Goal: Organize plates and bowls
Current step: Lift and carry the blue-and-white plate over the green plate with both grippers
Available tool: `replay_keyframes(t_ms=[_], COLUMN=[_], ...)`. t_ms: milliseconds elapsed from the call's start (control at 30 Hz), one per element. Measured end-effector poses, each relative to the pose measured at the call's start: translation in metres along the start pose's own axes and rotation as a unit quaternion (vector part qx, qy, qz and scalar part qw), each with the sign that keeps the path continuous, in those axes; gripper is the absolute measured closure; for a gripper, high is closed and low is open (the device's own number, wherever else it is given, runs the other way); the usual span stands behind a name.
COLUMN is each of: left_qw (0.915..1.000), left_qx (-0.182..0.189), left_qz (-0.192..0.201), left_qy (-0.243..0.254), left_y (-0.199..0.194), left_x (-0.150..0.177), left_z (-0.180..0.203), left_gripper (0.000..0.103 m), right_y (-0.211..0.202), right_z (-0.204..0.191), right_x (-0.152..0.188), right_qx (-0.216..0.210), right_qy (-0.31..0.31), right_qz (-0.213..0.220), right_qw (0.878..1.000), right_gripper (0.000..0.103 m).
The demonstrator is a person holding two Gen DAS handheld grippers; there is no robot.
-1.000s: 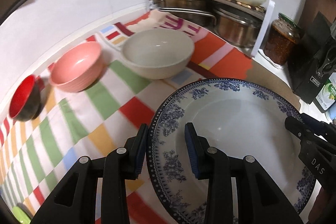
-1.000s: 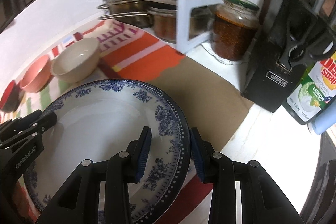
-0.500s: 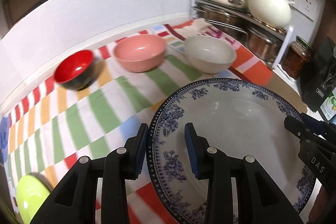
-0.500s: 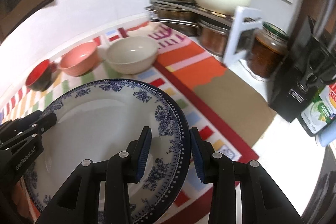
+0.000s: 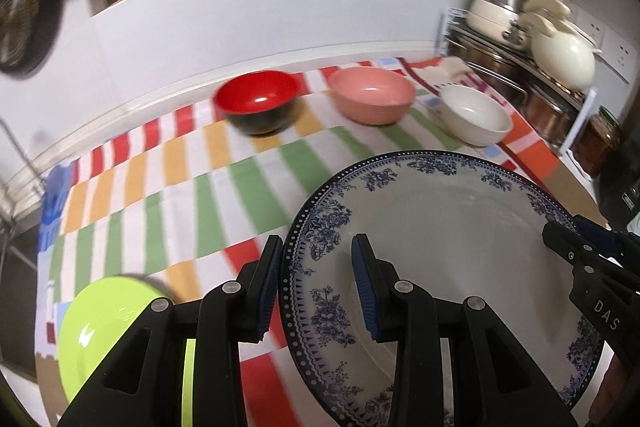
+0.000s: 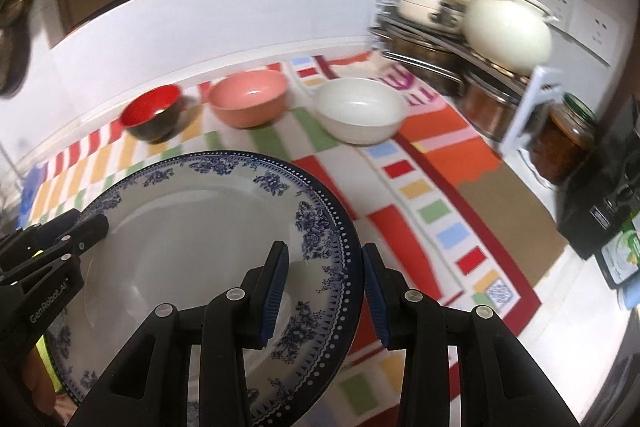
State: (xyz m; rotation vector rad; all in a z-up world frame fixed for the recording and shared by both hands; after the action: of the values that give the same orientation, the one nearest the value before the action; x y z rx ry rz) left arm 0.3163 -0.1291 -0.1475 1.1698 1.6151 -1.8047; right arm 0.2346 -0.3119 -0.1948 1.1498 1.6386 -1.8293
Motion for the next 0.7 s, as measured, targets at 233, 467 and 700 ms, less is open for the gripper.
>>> replay_keyframes(t_ms=[233,467,700], left_qw=[0.9990,0.9960,0.9908], left_qx=[-0.036,-0.073,-0.111], left_qz=[0.003,0.008,0.008], left_qy=[-0.025,-0.051,-0.077], left_y=[-0.020,-0.040,-0.060], left_x=[0.011,0.024,0.040], left_z=[-0.050,-0.101,-0.149], left_gripper=[0.068,0.068,0.068], right_y=[-0.007,-0.015,-0.022], right_z=[-0.052,-0.103,-0.152], right_x=[0.001,0.001,0.005], right_qx=[-0.036,-0.072,-0.109], right_qy=[-0.025,-0.051,-0.079], right_qz=[0.004,0.010,0.012], right_qw=[0.999,0.996,0.991], right_gripper=[0.065,0.065,0.065])
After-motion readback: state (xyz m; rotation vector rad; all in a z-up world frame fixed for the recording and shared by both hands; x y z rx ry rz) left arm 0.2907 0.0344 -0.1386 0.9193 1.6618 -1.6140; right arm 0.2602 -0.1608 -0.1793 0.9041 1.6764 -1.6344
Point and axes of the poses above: each gripper's, at about its wrist camera, not at the fingertips, and y roughly the way its jaws point, z to its right, x to its underside, the point moved 10 cm from there along y, roughly the way its jaws point, and after that the axes turned 13 degrees about z, right-handed, at the moved point
